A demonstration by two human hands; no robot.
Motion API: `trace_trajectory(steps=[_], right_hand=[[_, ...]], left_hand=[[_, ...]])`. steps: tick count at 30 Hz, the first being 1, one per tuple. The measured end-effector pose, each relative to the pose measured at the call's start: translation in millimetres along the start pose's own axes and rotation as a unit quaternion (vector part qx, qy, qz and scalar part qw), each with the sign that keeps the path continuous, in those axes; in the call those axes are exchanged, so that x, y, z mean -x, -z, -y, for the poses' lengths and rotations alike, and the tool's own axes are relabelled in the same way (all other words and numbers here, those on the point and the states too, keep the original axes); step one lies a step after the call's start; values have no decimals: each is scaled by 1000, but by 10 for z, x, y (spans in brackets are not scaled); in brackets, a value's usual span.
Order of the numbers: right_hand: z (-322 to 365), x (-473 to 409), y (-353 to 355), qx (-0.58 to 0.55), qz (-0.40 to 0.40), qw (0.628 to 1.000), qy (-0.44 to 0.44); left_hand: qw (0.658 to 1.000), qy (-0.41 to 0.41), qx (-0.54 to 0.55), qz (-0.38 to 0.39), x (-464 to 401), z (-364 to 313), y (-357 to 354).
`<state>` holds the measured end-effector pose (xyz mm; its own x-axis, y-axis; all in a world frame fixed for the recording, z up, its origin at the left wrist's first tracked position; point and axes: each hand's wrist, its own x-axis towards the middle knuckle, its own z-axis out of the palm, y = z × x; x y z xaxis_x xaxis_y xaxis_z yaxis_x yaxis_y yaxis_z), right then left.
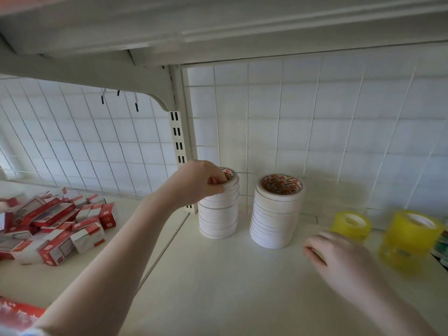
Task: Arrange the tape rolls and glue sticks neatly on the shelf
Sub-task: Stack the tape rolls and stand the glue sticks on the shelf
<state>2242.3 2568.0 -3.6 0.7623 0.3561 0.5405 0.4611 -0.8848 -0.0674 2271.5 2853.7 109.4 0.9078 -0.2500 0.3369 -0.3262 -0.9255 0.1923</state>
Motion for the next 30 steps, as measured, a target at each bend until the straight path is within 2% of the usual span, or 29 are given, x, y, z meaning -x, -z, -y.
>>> trace_trajectory(steps=[7, 14, 23, 30], right_hand=[[-26, 10, -51, 30, 100, 994, -30], [-31, -12, -13, 22, 134, 990, -49], [-3, -10, 27, 13, 125, 991, -49], [-59, 10, 21, 43, 128, 991, 8]], left_hand=[[1000, 5, 8, 10, -75, 8, -10], [998, 27, 50, 38, -101, 22, 31], [996, 40, 72, 21, -120, -7, -21], [995, 50, 81, 24, -114, -17, -31]])
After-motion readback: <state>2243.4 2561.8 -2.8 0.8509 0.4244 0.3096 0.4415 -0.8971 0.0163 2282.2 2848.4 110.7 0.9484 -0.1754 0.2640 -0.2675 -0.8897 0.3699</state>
